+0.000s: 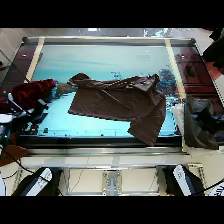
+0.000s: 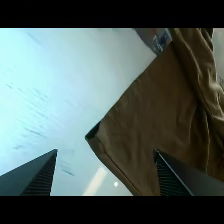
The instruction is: Fold the shirts.
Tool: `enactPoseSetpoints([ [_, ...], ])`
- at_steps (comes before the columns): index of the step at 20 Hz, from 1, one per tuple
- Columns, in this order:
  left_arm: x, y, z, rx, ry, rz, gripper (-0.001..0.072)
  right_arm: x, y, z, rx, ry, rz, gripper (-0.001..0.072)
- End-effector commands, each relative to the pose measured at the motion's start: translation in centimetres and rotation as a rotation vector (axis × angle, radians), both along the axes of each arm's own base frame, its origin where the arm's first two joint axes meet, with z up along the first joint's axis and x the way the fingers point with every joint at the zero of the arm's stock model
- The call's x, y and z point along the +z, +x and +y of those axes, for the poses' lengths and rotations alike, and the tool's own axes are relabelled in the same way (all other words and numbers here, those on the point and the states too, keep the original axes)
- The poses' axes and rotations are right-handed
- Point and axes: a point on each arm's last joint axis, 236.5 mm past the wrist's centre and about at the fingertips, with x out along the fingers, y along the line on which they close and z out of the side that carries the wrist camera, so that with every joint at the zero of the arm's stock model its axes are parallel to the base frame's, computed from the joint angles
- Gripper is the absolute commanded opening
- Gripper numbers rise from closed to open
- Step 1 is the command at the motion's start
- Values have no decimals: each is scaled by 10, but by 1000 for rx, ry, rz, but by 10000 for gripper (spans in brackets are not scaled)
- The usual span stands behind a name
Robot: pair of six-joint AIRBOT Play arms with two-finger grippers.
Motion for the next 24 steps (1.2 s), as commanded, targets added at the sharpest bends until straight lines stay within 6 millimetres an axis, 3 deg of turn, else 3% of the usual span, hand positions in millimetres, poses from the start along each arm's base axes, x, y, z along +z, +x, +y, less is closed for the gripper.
enactPoseSetpoints([
  [1, -29, 1, -44, -7, -124, 51, 680, -7, 18, 31, 52, 211, -96, 406],
  [6, -73, 14, -82, 41, -231, 147, 676, 5, 26, 10, 45, 113, -118, 405],
  [10, -85, 36, -96, 53, -276, 127, 655, 28, 36, 0, 58, 60, -159, 405],
  [11, -88, 41, -96, 72, -281, 128, 570, 32, 36, -1, 63, 57, -164, 404],
  [13, -95, 49, -96, 78, -279, 135, 506, 34, 36, 1, 73, 61, -162, 404],
  [15, -99, 55, -100, 73, -282, 142, 337, 32, 32, 5, 86, 74, -147, 403],
  [17, -97, 61, -104, 70, -290, 136, 6, 21, 22, 12, 91, 104, -91, 403],
  [19, -94, 63, -106, 61, -295, 129, 10, -1, 5, 19, 83, 138, -10, 404],
  [22, -92, 64, -108, 56, -298, 125, 10, -50, -21, 39, 68, 221, 98, 405],
  [24, -91, 63, -108, 53, -300, 125, 10, -82, -28, 46, 26, 261, 126, 406],
])
